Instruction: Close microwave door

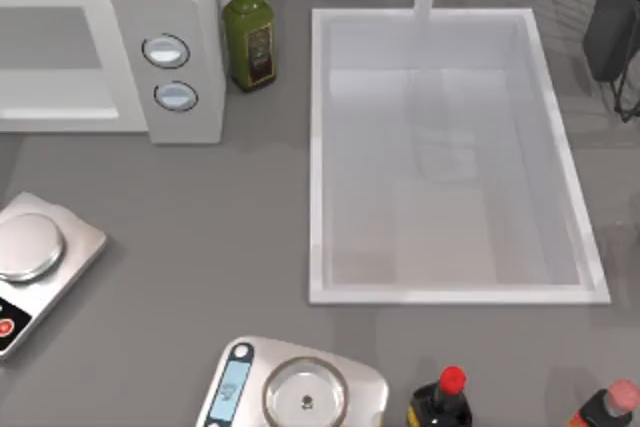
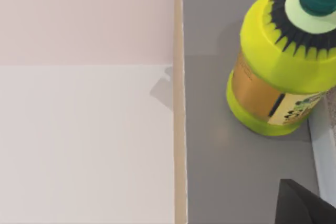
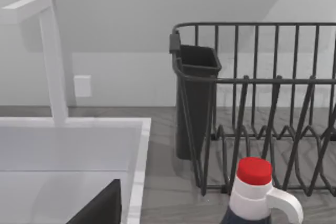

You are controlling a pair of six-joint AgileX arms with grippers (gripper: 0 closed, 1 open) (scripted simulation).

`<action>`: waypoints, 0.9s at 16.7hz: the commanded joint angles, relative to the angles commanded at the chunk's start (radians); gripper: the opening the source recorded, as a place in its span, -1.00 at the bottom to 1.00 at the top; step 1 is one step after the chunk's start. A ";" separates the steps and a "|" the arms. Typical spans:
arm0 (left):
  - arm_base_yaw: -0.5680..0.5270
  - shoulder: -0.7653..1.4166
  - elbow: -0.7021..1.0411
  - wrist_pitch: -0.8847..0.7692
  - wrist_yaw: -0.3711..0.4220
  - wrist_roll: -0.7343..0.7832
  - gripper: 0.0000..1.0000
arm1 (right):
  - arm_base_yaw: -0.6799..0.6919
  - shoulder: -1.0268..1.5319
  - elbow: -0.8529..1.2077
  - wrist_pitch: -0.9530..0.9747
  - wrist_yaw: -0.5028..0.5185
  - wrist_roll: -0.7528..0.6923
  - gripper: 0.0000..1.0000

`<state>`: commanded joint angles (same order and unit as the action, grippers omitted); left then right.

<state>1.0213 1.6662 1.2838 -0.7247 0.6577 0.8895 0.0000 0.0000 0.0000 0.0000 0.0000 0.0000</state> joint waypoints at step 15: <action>0.003 0.125 -0.251 0.376 0.004 0.007 -1.00 | 0.000 0.000 0.000 0.000 0.000 0.000 1.00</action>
<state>1.0246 1.7916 1.0330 -0.3489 0.6617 0.8961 0.0000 0.0000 0.0000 0.0000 0.0000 0.0000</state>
